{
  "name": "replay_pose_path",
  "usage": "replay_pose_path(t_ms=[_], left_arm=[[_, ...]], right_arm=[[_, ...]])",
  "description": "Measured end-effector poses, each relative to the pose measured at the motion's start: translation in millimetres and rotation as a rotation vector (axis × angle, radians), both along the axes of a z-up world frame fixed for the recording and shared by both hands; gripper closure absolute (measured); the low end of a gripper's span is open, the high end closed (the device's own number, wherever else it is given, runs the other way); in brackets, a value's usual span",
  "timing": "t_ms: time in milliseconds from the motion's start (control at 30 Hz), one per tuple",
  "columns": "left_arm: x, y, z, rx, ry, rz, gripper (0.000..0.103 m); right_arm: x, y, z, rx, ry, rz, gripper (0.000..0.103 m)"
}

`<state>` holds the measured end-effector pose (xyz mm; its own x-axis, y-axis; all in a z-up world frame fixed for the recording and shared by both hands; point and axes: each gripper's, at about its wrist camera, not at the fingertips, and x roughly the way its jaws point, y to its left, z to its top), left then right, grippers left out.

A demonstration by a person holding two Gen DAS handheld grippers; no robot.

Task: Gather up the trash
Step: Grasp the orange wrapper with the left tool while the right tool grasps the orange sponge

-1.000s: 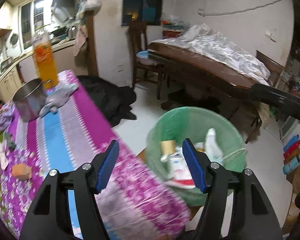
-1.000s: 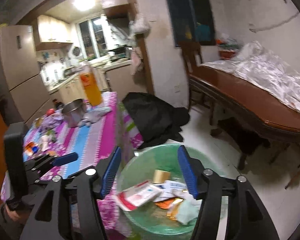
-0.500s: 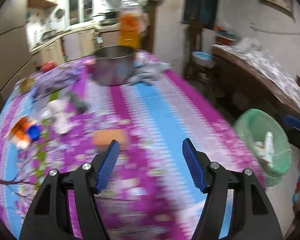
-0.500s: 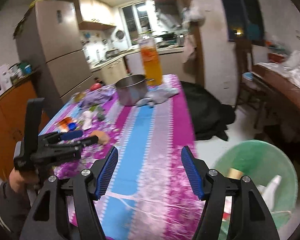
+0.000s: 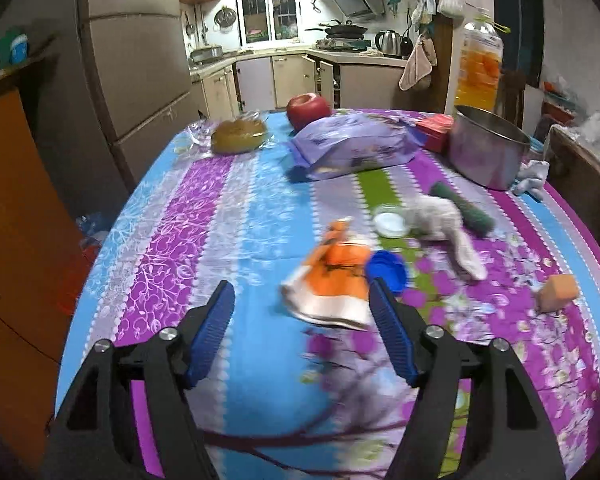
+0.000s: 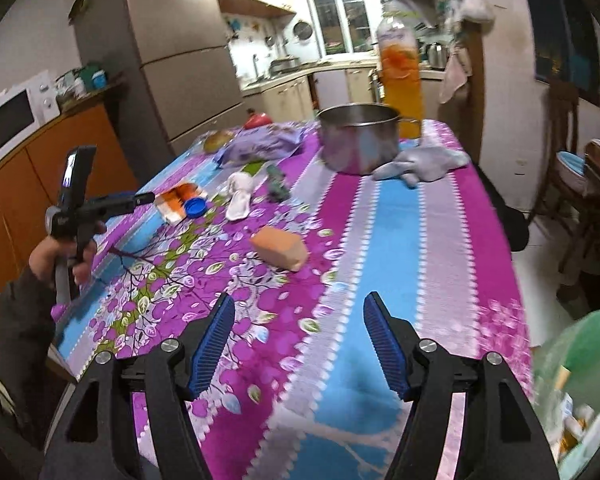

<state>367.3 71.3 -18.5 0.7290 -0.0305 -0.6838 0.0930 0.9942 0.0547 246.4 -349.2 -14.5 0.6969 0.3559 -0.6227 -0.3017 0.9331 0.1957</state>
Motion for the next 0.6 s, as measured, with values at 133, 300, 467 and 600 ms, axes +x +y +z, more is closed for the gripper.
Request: replay_pose_path(t_ms=[133,300,467,600], left_arm=[[16.0,3.9,-12.4,-0.007,0.026,-0.061,0.036],[31.4,1.8,-21.3,-0.032,0.039,-0.09,0.036],[41.1,2.6,-24.8,-0.03,0.048,-0.119,0.037],[47.9,3.0,-29.4,-0.04,0.068,-0.141,0.045]], right_arm=[[25.7,26.9,-11.0,-0.072,0.016,0.086,0.034],[65.9,61.7,-14.7,-0.227,0.017,0.243,0.034],[109.0,90.0,-16.4,-0.388,0.064,0.394,0.034],[132.9,106.5,-29.6,-0.474,0.129,0.485,0.034]])
